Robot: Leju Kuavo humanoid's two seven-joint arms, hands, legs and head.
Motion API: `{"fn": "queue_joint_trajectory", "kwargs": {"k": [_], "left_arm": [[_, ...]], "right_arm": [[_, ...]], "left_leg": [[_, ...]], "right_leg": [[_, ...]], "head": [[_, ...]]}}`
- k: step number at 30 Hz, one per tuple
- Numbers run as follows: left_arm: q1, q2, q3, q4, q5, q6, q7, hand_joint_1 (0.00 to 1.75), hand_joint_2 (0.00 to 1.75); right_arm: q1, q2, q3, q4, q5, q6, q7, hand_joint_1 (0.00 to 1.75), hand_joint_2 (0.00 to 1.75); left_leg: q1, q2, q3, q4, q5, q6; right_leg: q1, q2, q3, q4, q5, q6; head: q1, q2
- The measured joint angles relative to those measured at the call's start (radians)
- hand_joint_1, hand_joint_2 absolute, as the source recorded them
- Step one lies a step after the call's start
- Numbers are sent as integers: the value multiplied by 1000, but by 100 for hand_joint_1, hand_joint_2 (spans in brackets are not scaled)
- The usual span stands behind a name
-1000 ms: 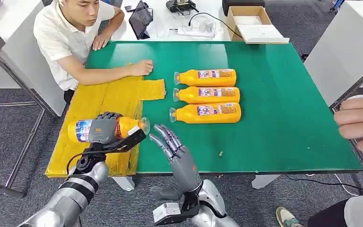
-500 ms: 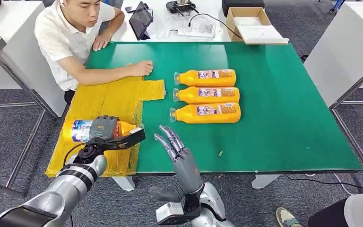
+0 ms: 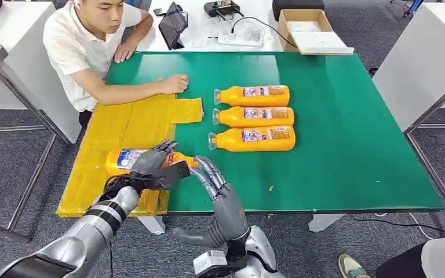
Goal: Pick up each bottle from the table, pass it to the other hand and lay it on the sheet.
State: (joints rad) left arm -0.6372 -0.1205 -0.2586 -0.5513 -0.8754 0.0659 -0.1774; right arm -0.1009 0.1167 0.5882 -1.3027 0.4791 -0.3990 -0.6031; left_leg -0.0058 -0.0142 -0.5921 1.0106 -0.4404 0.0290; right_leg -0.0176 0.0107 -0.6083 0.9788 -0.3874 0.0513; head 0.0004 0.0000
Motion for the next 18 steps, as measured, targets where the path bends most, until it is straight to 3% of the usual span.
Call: {"fn": "queue_joint_trajectory", "kwargs": {"k": [4,10,18], "left_arm": [[11,-1,6,-28,184,-118,-67,0,175],[32,-1,6,-59,354,-104,-100,0,175],[151,14,8,-241,596,-101,-197,0,175]], "right_arm": [[-5,0,0,14,-24,0,-25,0,0],[-11,0,0,39,-45,-4,-32,0,0],[-10,-1,0,63,-51,-14,-44,0,0]], "left_leg": [[0,-1,0,0,0,0],[0,-1,0,0,0,0],[0,-1,-2,0,0,0]], "right_leg": [[0,0,0,0,0,0],[0,0,0,0,0,0],[0,0,-2,0,0,0]], "head": [[0,0],[0,0],[0,0]]}}
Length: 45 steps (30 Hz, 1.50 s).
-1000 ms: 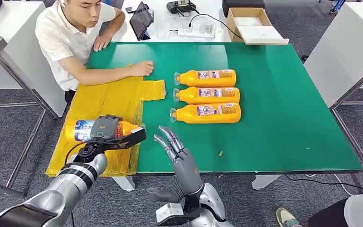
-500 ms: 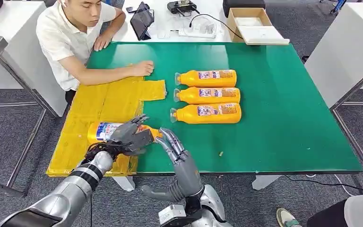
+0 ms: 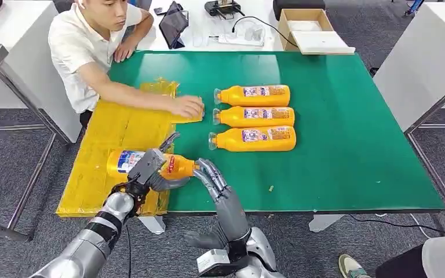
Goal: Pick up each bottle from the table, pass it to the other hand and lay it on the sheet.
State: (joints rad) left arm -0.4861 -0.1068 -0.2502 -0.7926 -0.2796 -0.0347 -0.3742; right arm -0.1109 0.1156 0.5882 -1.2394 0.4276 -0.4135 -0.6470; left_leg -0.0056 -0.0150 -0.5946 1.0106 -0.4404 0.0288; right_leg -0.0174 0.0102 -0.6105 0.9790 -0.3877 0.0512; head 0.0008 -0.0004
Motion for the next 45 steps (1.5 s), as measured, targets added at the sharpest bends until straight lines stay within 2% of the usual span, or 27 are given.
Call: {"fn": "queue_joint_trajectory", "kwargs": {"k": [3,4,5,6,7,14,18,25,31,45], "left_arm": [[21,5,0,-38,3,0,0,0,175],[27,7,0,-51,5,0,0,0,175],[30,8,0,-59,17,-2,-3,0,175],[37,10,2,-67,39,-3,-11,0,0],[52,10,11,-91,97,-5,-30,0,175],[216,8,75,-426,532,-42,-52,0,175],[301,8,77,-606,588,-27,-51,0,175],[476,-3,134,-849,750,-41,-23,0,175],[557,-15,148,-939,700,-37,-26,0,175],[592,-25,149,-985,697,-37,-27,0,175]], "right_arm": [[0,0,0,5,0,0,0,0,0],[0,0,0,6,0,0,0,0,175],[0,0,0,7,0,0,0,0,175],[0,0,0,7,0,-1,0,0,175],[1,0,0,7,0,-5,0,0,175],[18,-15,-11,5,40,-55,15,0,175],[14,-66,-57,6,198,-100,157,0,175],[42,-147,-215,5,357,-157,243,0,175],[49,-184,-309,15,489,-182,357,0,175],[48,-204,-355,39,497,-180,368,0,175]], "left_leg": [[0,0,0,0,0,0],[0,0,0,0,0,0],[0,0,0,0,0,0],[0,0,0,0,0,0],[0,0,0,0,0,0],[0,2,-2,0,0,0],[0,1,-2,0,-1,0],[-1,1,-3,0,-1,0],[-1,1,-3,0,-1,0],[-1,1,-3,0,-1,0]], "right_leg": [[0,0,0,0,0,0],[0,0,0,0,0,0],[0,0,0,0,0,0],[0,0,0,0,0,0],[0,0,0,0,0,0],[0,1,-2,0,0,0],[0,0,-2,-1,0,0],[-1,0,-3,-1,0,0],[-1,0,-3,-1,0,0],[-1,0,-3,-1,0,0]], "head": [[0,0],[0,0],[0,0],[0,0],[0,0],[0,0],[0,0],[0,0],[0,0],[0,0]]}}
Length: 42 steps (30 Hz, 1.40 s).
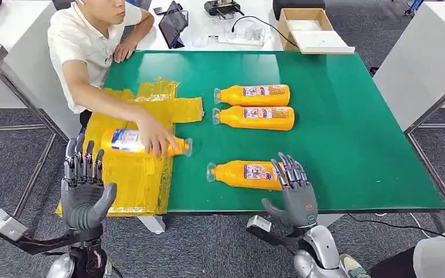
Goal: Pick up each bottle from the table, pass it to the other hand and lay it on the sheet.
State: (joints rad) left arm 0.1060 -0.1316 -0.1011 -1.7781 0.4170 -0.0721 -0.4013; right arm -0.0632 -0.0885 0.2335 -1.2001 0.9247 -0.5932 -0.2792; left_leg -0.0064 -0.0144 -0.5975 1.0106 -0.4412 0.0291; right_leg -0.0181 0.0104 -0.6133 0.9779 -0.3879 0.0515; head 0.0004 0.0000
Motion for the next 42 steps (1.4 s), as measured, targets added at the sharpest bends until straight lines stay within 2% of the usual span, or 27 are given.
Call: {"fn": "queue_joint_trajectory", "kwargs": {"k": [2,3,6,10,15,16,19,22,27,42], "left_arm": [[1,0,0,0,0,0,0,0,175],[1,0,0,0,0,0,0,0,175],[2,0,0,0,-2,0,-1,0,175],[13,-6,5,-11,-3,4,-12,0,175],[15,-18,8,-16,-18,2,-14,0,175],[14,-18,8,-16,-21,2,-14,0,175],[5,-20,-3,-14,-28,2,-7,0,175],[-26,-20,-27,11,-38,2,14,0,175],[-58,-20,-55,46,-37,3,23,0,175],[-78,-16,-88,81,-18,-13,69,0,175]], "right_arm": [[0,0,-1,1,0,0,0,0,175],[0,0,-2,1,0,0,0,0,0],[0,-1,-2,3,0,5,5,0,0],[-15,-2,-2,16,30,41,66,0,0],[-98,-15,-2,105,34,111,111,0,0],[-119,-15,-3,128,28,119,111,0,175],[-194,-13,-4,219,6,173,113,0,175],[-287,-1,-1,351,14,262,167,0,175],[-404,17,16,509,46,278,208,0,175],[-515,35,67,646,47,433,266,0,175]], "left_leg": [[0,0,0,0,0,0],[0,0,0,0,0,0],[0,0,0,0,0,0],[0,0,0,0,0,0],[0,0,0,0,0,0],[0,0,0,0,1,0],[0,0,0,0,1,1],[0,0,0,0,1,1],[0,0,0,0,1,1],[0,0,1,0,1,1]], "right_leg": [[0,0,0,0,0,0],[0,0,0,0,0,0],[0,0,0,0,0,0],[0,0,0,0,0,0],[0,0,0,0,0,0],[0,0,0,0,0,0],[0,0,0,0,1,0],[0,0,0,0,1,0],[0,0,0,0,1,1],[0,0,1,0,1,0]], "head": [[0,0],[0,0],[0,0],[0,0],[0,0],[0,0],[0,0],[0,0],[0,0],[0,0]]}}
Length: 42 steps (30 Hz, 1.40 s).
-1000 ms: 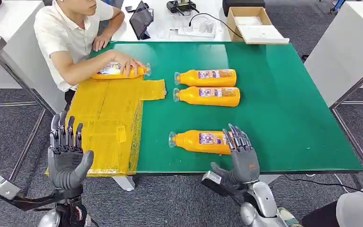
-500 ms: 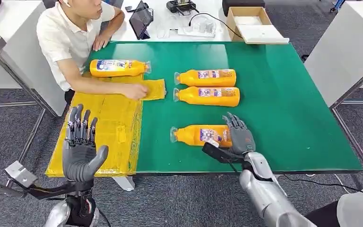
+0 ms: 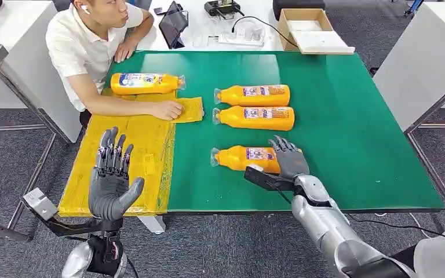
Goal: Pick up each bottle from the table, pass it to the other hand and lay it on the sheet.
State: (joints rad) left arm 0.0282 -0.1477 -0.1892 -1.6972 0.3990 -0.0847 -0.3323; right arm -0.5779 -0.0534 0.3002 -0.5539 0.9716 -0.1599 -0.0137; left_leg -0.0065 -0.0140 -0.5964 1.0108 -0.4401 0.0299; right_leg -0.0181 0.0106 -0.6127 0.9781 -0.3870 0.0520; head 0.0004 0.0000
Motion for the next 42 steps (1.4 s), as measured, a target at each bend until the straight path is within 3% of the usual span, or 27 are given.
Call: {"fn": "queue_joint_trajectory", "kwargs": {"k": [5,6,7,8,9,19,27,33,36,42], "left_arm": [[-2,2,-5,3,0,-7,6,0,175],[-2,2,-6,4,0,-8,7,0,175],[-4,2,-8,4,0,-9,7,0,175],[-5,2,-11,4,0,-9,7,0,175],[-5,2,-13,4,0,-10,7,0,175],[-32,5,-24,27,2,-24,15,0,175],[-57,11,-38,62,17,-41,20,0,175],[-57,19,-44,81,5,28,54,0,175],[-40,19,-54,92,-34,161,107,0,175],[-17,19,-100,143,-55,234,112,0,175]], "right_arm": [[-27,2,11,32,-9,52,9,0,175],[-35,2,15,39,-10,67,13,9,175],[-41,2,17,45,-10,76,14,136,175],[-45,2,18,50,-10,79,15,168,175],[-48,2,19,54,-10,83,15,175,175],[-109,-12,39,114,-48,260,48,175,175],[-118,-40,38,125,-142,344,-62,175,175],[-70,-45,13,91,-292,288,-291,175,175],[22,-28,10,-33,-365,186,-331,175,175],[206,13,21,-329,-446,95,-348,175,175]], "left_leg": [[0,3,3,0,0,0],[0,3,4,0,0,0],[0,4,5,0,0,0],[0,3,5,0,0,0],[0,3,5,0,0,0],[0,3,13,0,0,0],[0,3,18,0,-1,0],[1,5,20,0,-3,-1],[1,5,19,0,-3,-1],[2,3,8,0,-1,-2]], "right_leg": [[0,0,2,0,0,0],[0,0,3,0,0,0],[0,0,3,0,0,0],[0,0,4,0,0,0],[0,0,4,0,0,0],[0,0,11,-1,0,0],[1,0,16,-2,-1,0],[1,3,19,-2,0,0],[2,3,17,-2,0,0],[2,2,8,-1,0,-1]], "head": [[0,0],[0,0],[0,0],[0,0],[0,0],[0,0],[0,0],[0,0],[0,0],[0,0]]}}
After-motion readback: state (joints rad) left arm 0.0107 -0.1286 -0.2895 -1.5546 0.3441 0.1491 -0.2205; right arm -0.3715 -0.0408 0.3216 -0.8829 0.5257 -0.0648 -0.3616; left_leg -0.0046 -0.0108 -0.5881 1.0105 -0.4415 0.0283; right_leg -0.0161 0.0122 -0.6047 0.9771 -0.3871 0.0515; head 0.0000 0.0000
